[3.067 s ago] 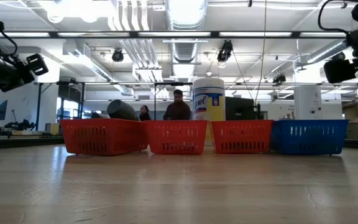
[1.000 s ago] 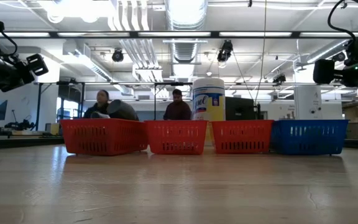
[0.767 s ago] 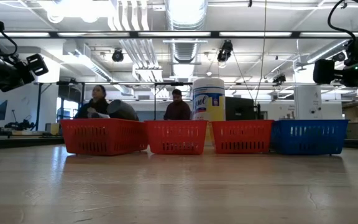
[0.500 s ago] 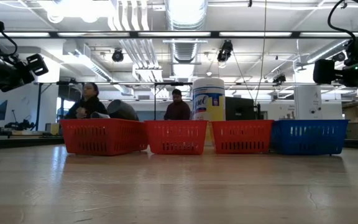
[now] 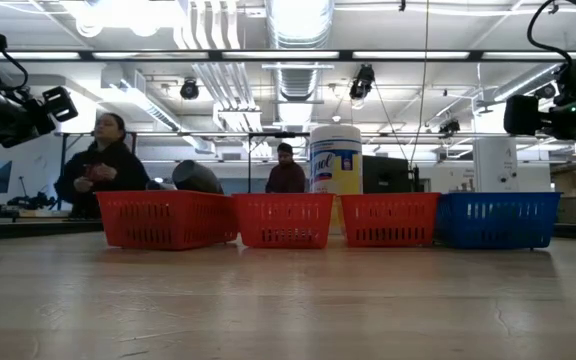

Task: Pick & Place Travel size toiletries
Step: Return to Home Position

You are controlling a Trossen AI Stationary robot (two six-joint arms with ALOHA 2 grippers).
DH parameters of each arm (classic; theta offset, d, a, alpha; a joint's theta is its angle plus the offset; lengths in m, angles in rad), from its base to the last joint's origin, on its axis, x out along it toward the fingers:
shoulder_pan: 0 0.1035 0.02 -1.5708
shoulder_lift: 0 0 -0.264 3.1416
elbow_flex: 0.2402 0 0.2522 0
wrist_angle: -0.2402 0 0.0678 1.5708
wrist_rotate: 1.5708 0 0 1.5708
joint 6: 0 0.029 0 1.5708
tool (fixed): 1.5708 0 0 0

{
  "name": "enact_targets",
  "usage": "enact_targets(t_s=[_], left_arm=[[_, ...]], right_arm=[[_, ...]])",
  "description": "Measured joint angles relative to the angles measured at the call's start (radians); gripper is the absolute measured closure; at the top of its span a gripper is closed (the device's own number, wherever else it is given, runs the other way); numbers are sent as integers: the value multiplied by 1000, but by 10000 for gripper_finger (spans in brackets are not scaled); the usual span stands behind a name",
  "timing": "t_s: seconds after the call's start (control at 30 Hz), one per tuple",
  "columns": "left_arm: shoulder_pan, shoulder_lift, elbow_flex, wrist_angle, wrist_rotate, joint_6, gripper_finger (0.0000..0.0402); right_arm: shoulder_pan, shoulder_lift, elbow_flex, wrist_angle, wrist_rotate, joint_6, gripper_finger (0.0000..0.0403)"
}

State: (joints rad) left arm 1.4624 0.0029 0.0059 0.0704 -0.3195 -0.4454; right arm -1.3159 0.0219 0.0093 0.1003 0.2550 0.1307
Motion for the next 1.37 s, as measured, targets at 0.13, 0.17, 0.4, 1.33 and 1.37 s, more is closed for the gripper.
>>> enact_targets(t_s=[0.13, 0.17, 0.4, 1.33, 1.37], left_arm=[[0, 0, 0, 0, 0, 0, 314], [0, 0, 0, 0, 0, 0, 314], [0, 0, 0, 0, 0, 0, 314], [0, 0, 0, 0, 0, 0, 314], [0, 0, 0, 0, 0, 0, 314]], right_arm=[[0, 0, 0, 0, 0, 0, 140], [0, 0, 0, 0, 0, 0, 142], [0, 0, 0, 0, 0, 0, 162], [0, 0, 0, 0, 0, 0, 124], [0, 0, 0, 0, 0, 0, 121]])
